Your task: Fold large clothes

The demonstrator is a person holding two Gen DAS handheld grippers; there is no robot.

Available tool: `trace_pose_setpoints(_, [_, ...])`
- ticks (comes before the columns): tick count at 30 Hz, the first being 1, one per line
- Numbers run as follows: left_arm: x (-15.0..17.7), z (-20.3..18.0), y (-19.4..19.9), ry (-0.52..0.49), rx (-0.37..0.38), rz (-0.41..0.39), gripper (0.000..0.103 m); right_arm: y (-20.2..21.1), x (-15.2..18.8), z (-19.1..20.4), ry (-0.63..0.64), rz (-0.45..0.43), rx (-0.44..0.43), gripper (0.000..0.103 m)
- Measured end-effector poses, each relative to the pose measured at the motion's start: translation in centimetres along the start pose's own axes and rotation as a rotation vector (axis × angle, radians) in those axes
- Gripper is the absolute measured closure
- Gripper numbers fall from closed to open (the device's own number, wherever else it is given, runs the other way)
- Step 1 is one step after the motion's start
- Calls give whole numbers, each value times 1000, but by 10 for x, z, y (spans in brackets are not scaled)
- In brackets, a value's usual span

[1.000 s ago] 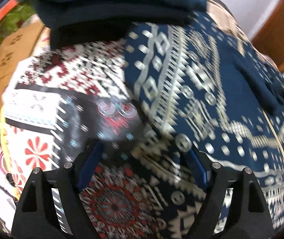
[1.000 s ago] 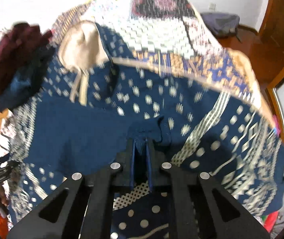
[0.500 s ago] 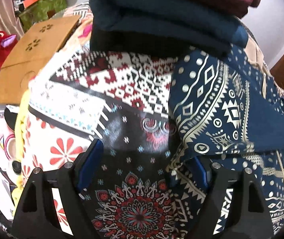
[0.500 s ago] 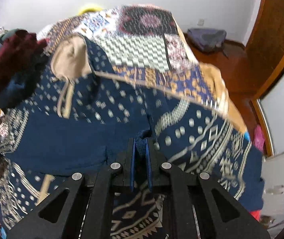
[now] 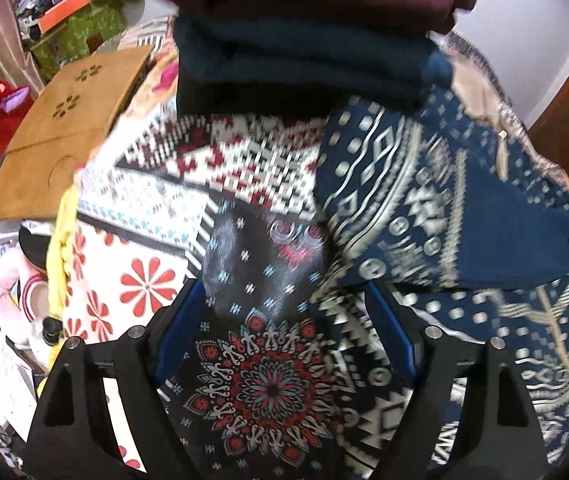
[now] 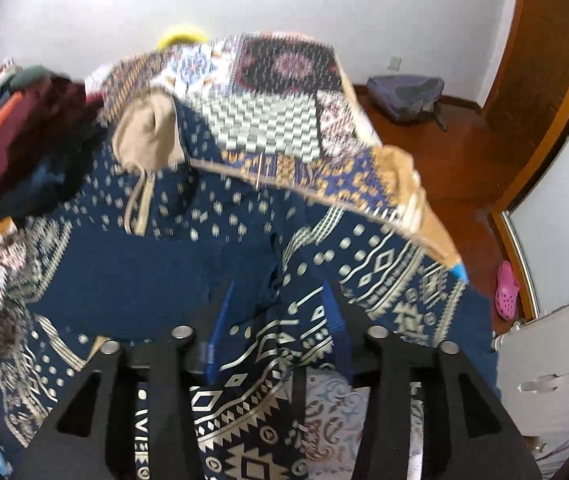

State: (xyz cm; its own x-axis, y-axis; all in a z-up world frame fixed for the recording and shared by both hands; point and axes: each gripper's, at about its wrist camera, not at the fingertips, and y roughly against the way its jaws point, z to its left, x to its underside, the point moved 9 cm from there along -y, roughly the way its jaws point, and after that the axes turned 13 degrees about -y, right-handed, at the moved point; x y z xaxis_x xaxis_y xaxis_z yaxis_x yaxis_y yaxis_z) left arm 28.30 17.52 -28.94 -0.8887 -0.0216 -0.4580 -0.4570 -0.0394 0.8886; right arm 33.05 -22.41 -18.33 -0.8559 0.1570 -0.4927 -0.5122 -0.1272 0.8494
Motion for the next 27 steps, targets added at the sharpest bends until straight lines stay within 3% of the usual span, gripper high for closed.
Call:
trace_pose_setpoints(6, [-41, -19, 44, -37, 29, -116, 21, 36, -21, -20, -92, -97, -36, 39])
trace_pose_setpoints(13, [-92, -61, 65, -107, 90, -202, 21, 54, -22, -74, -224, -132, -26, 39])
trace_pose_setpoints(19, [-112, -121, 54, -174, 153, -204, 21, 39, 7, -135, -399, -61, -9, 39])
trace_pose_setpoints(27, [-105, -178, 22, -257, 206, -143, 21, 2, 61, -196, -675, 85, -51, 39])
